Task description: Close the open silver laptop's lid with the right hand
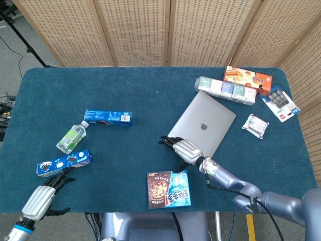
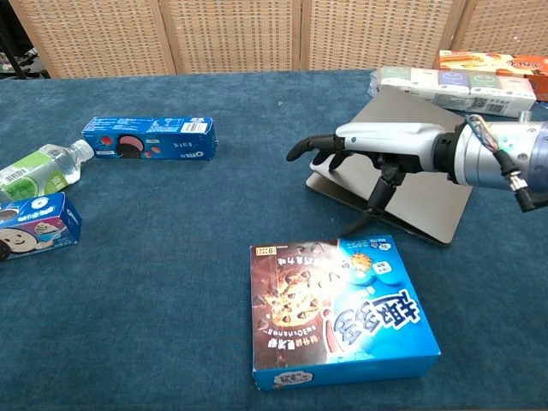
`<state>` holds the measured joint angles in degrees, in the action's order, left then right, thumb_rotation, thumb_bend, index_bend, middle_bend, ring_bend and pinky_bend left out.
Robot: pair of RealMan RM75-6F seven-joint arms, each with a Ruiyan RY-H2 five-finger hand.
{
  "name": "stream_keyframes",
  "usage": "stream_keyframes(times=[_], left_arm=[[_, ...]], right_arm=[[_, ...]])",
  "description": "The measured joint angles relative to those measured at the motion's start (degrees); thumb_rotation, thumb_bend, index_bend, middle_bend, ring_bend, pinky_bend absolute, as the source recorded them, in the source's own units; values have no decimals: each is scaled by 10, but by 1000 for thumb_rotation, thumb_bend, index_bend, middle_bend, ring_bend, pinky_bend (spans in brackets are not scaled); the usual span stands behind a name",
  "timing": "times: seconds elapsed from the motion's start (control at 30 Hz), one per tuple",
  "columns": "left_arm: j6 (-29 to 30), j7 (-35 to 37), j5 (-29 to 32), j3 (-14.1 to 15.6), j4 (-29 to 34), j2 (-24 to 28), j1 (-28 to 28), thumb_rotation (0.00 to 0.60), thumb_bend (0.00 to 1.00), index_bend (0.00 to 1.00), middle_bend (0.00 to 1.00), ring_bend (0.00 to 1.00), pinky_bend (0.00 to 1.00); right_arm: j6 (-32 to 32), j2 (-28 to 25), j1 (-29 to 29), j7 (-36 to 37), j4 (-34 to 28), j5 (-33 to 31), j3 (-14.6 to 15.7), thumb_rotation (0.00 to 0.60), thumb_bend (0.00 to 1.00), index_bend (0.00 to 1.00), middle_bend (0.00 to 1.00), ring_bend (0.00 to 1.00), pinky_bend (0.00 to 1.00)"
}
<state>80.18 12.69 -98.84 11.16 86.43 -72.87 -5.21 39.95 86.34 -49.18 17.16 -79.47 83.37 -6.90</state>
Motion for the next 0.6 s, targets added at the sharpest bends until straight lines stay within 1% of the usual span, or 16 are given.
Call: stream_keyframes(times=[0.27, 0.6], left_arm=[[-4, 4, 1, 2, -4, -1, -2, 600, 12, 241, 110, 181, 186], [-6, 4, 0, 4, -3, -1, -3, 600, 12, 241, 110, 180, 186]], right_arm=[[-14, 17, -15, 11, 29, -3, 0, 600, 17, 88, 44, 127, 141], [-22, 34, -23, 25, 56, -4, 7, 600, 17, 87, 41, 127, 141]])
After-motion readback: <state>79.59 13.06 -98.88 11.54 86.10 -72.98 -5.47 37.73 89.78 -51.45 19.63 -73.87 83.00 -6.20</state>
